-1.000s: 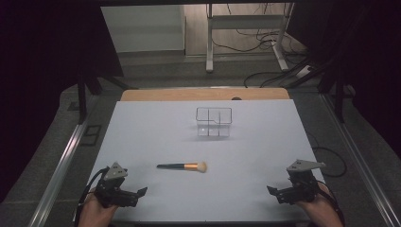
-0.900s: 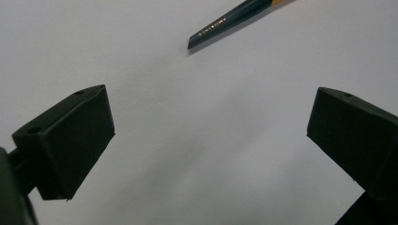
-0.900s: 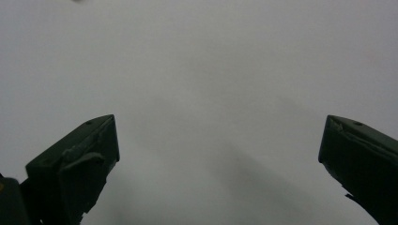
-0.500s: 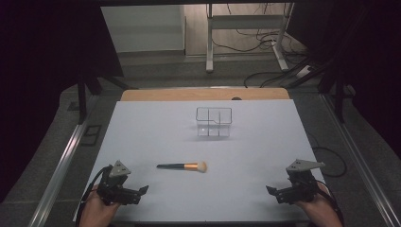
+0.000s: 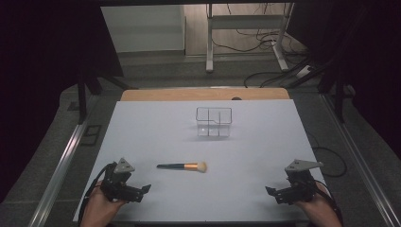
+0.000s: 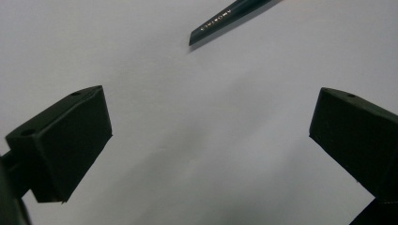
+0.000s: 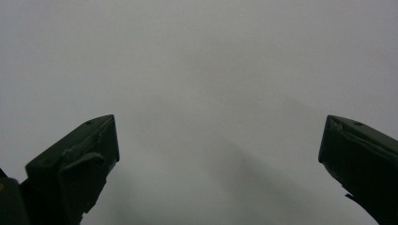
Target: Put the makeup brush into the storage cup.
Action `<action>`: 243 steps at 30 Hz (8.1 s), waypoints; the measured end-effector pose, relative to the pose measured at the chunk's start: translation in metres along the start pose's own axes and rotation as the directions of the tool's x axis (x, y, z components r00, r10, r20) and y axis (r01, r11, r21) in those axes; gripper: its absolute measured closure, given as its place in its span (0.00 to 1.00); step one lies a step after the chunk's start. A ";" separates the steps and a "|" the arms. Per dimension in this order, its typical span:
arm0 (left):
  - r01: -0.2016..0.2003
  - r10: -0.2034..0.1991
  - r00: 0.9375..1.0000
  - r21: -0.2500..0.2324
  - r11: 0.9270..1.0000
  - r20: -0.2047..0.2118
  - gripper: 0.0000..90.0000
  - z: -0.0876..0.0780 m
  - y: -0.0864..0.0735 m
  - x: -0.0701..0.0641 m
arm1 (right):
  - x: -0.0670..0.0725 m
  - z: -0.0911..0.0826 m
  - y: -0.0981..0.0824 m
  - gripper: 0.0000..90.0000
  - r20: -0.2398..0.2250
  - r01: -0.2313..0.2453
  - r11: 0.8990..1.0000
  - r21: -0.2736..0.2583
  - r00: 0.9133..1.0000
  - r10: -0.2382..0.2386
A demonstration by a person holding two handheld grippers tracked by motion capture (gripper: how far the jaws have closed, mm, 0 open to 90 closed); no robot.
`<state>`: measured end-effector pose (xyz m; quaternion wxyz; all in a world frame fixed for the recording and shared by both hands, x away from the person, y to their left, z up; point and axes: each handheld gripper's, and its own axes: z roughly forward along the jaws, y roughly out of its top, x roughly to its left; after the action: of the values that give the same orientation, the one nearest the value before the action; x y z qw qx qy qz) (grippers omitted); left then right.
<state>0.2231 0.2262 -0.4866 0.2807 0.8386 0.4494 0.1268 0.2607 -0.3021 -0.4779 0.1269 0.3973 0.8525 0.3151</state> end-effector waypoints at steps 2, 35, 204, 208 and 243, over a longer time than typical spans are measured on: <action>0.004 -0.004 1.000 0.001 1.000 0.004 0.00 0.000 0.002 0.000 | 0.000 0.000 0.000 0.00 -0.001 0.000 1.000 0.001 1.000 0.000; -0.060 0.057 0.998 0.083 0.995 0.034 0.00 0.020 0.039 -0.002 | -0.002 -0.003 0.001 0.00 0.038 -0.004 1.000 -0.024 0.999 0.005; -0.301 0.259 0.936 0.161 0.940 0.239 0.83 0.087 0.112 -0.035 | -0.001 -0.001 -0.001 0.00 0.010 0.027 1.000 0.005 1.000 -0.027; -0.293 0.255 0.937 0.136 0.946 0.240 0.83 0.083 0.111 -0.036 | -0.001 -0.001 -0.001 0.00 0.011 0.027 1.000 0.004 1.000 -0.027; -0.184 0.178 0.948 -0.002 0.983 0.264 0.83 0.053 0.093 -0.043 | 0.000 -0.004 0.001 0.00 0.005 0.028 0.999 -0.024 1.000 -0.028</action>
<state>0.2865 0.1311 -0.4737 0.3155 0.8887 0.3309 0.0341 0.2596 -0.3036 -0.4749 0.1383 0.3843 0.8538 0.3227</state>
